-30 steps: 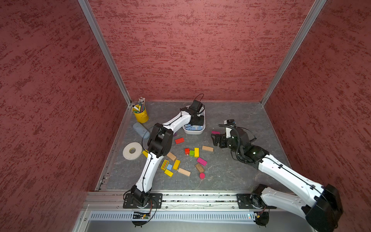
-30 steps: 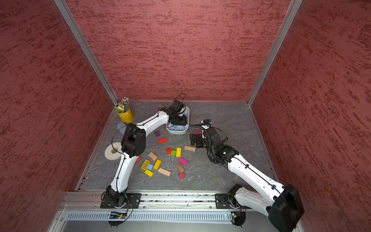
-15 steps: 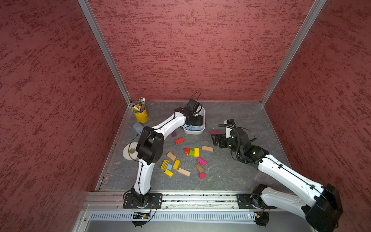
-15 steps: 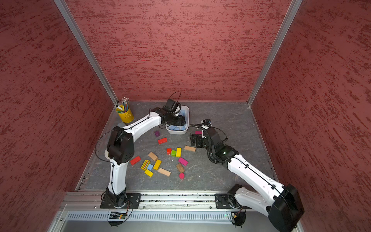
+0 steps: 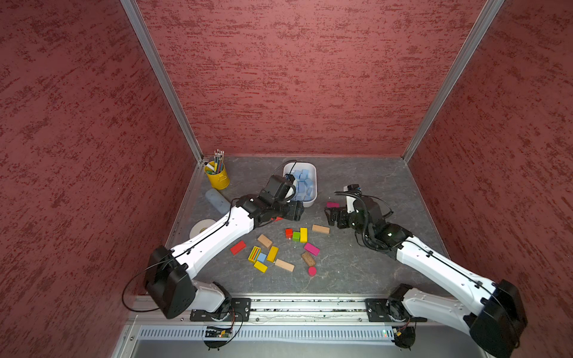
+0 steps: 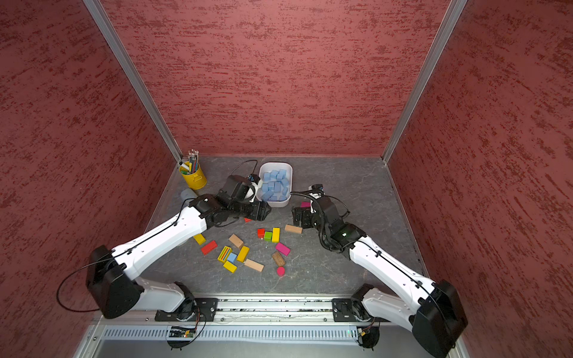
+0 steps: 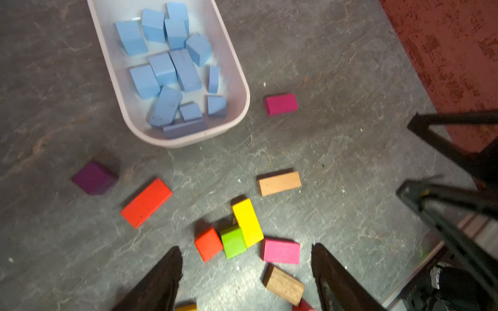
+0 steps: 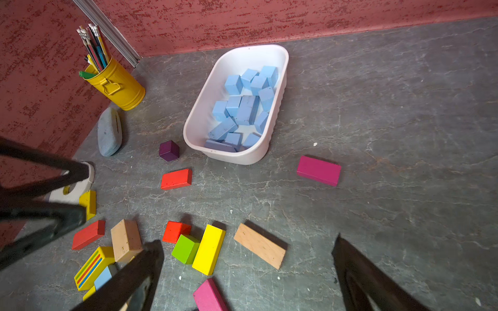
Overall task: Pick out the blue building blocks
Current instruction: Place the building block in the storage box, then pick up the building block from the center of the board.
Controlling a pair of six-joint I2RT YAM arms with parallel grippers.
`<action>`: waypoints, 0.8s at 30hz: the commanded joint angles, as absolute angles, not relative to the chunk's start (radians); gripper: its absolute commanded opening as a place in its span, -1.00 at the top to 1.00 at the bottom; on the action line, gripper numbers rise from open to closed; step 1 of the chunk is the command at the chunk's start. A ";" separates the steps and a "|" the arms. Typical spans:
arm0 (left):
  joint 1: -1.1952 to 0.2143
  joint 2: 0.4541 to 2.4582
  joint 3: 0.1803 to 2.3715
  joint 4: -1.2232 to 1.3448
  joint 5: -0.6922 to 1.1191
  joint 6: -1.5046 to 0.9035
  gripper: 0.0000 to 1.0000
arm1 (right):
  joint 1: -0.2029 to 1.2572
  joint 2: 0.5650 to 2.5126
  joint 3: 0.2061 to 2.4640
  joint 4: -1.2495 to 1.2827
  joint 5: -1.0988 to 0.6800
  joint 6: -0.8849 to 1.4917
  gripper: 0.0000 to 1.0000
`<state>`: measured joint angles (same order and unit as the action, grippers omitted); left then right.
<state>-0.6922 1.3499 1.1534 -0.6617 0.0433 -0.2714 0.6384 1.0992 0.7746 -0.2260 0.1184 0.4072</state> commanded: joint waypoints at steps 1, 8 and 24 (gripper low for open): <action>-0.725 1.270 1.086 -0.760 0.022 -0.302 -0.58 | 0.635 1.114 0.775 -0.187 0.100 0.397 -0.98; -0.799 1.165 0.964 -0.874 0.001 -0.415 -0.66 | 0.635 1.143 0.786 -0.175 0.087 0.393 -0.98; -0.837 1.162 0.763 -0.831 0.005 -0.576 -0.67 | 0.635 1.147 0.782 -0.177 0.086 0.400 -0.97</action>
<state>-0.8368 1.1629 0.7841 -0.8642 0.0166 -0.5404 0.6384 1.1481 0.7746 -0.2047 0.0963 0.4023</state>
